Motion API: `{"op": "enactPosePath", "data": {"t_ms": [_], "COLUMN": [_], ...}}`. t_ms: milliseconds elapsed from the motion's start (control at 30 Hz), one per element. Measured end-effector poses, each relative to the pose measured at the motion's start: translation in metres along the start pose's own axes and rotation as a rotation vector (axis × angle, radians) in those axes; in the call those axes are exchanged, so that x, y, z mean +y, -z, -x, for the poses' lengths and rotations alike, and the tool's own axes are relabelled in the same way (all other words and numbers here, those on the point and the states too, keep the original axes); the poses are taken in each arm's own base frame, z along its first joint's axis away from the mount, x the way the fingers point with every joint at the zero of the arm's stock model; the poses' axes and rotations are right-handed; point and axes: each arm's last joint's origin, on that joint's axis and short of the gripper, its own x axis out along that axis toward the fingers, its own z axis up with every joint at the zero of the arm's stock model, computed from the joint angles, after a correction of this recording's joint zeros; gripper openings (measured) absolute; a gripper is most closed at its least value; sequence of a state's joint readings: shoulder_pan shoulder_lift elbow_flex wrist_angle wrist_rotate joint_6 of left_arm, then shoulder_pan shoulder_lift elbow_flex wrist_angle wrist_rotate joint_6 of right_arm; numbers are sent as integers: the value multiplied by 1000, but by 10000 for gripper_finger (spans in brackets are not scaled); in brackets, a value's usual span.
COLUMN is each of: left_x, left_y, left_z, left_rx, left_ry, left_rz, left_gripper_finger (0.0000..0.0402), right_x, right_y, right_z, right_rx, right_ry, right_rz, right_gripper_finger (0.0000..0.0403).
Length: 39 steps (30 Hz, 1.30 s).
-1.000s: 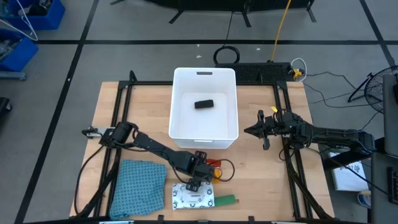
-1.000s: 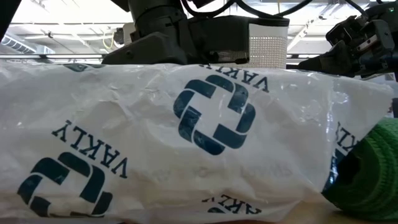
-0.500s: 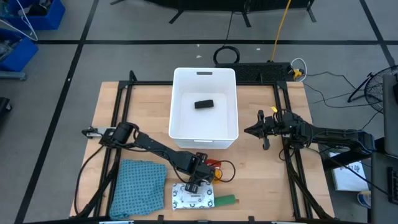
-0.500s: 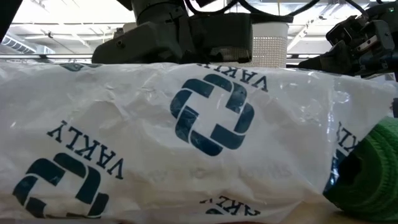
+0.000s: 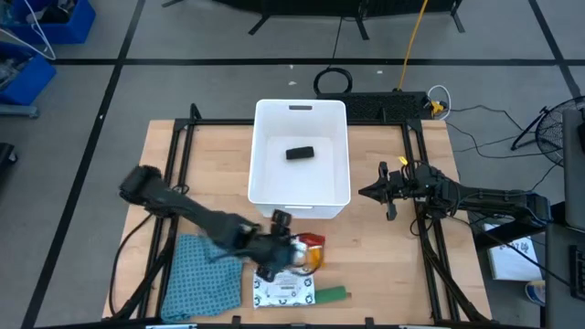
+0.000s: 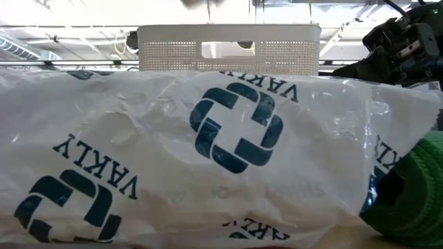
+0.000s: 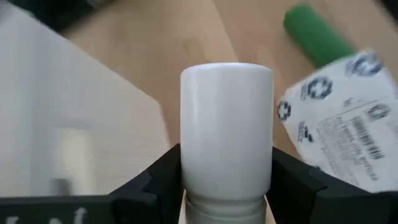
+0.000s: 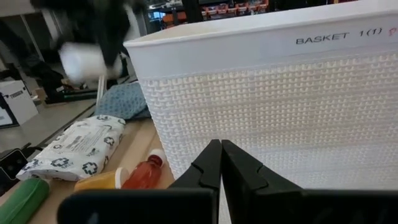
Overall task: Pick & place medical supplies in basket/bin
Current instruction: Put the white medicine bottle into the bin
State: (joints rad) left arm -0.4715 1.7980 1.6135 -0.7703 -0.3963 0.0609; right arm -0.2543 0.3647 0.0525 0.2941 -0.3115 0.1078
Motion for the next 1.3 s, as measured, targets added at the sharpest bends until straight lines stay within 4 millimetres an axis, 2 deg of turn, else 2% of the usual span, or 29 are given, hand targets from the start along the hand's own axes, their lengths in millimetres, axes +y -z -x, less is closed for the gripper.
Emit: {"op": "enactPosePath", "data": {"t_ms": [133,200,300,367,500,600,733,867,933,1067,1200,1300], "left_x": [1,-1,0,3,4,9,13,19,22,29,40,52], "left_y": [2,10,32,55,109,145,185,211,219,223,213,194], "left_z": [65,94,126,137,129,124,117,116,115,118,129,142], "left_rx": [-105,-150,-214,-262,-375,-522,-672,-764,-786,-826,-887,-919], "left_ry": [-113,-176,-249,-310,-360,-358,-375,-431,-454,-459,-412,-401], "left_rz": [27,25,56,105,196,305,413,539,601,727,796,802], "left_gripper_finger": [179,179,180,183,181,180,186,185,183,186,184,182], "right_x": [0,0,0,0,0,0,0,0,0,0,0,0], "right_y": [1,1,1,1,1,1,2,1,1,1,1,1], "right_z": [0,0,0,0,0,0,0,0,0,0,0,0], "right_rx": [7,9,12,12,14,15,15,15,15,15,13,9], "right_ry": [-3,-3,-3,-3,-3,-3,-3,-3,-3,-3,-3,-3], "right_rz": [-3,-3,-4,-4,8,11,33,40,40,39,34,18], "right_gripper_finger": [4,4,4,4,4,4,4,4,4,4,4,4]}}
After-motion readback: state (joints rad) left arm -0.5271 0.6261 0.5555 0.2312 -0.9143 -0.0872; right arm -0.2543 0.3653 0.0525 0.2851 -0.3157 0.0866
